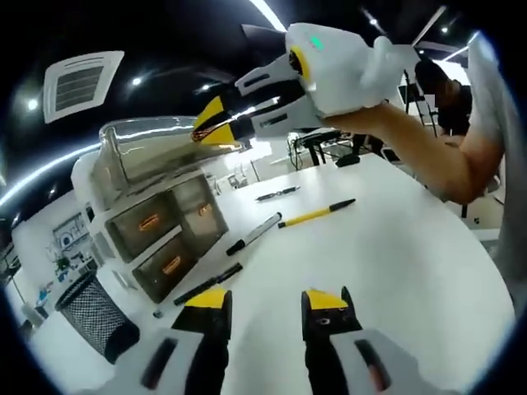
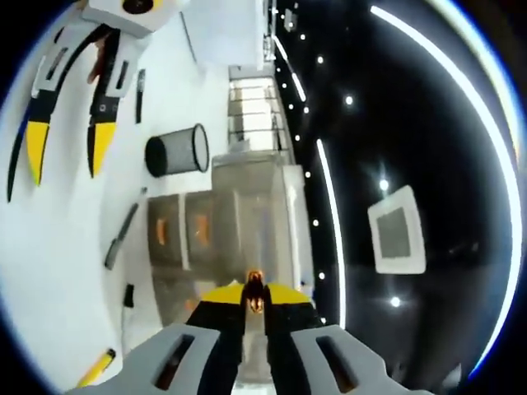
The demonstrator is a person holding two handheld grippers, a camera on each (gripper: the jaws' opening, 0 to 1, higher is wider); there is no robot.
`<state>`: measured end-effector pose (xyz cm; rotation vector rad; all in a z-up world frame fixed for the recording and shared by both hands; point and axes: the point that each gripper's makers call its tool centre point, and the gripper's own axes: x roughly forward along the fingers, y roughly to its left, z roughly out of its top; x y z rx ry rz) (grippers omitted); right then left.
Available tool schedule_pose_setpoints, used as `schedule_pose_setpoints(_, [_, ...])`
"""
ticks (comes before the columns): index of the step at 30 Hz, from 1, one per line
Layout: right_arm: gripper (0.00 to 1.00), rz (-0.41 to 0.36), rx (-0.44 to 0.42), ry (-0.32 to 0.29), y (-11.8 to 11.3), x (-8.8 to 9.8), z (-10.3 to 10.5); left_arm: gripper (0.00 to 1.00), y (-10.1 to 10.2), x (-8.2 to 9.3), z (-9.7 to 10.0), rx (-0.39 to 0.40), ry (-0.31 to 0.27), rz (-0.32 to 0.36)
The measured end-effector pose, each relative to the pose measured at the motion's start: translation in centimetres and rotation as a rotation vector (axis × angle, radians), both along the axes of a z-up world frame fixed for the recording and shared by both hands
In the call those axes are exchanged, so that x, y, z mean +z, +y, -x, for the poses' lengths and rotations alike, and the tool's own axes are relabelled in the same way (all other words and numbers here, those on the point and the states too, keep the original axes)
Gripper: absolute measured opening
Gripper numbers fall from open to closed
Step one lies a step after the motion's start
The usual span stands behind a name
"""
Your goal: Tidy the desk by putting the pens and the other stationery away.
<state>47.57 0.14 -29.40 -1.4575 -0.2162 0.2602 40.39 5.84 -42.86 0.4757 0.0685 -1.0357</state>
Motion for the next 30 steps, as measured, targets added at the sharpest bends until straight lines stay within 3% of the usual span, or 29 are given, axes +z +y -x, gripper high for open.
schedule_pose_setpoints(9, [0.06,0.010,0.014,-0.007,0.04,0.15,-0.22,0.34,-0.08,0.01,0.00,0.000,-0.009,-0.006])
schedule_pose_setpoints(14, [0.06,-0.042,0.052,0.018,0.03,0.16,-0.04,0.34,-0.26,-0.44,0.16,-0.006,-0.002,-0.016])
schedule_pose_setpoints(30, [0.06,-0.082,0.045,0.017,-0.19,0.08,0.02,0.34,0.27,-0.09,-0.59,0.027,0.003,0.010])
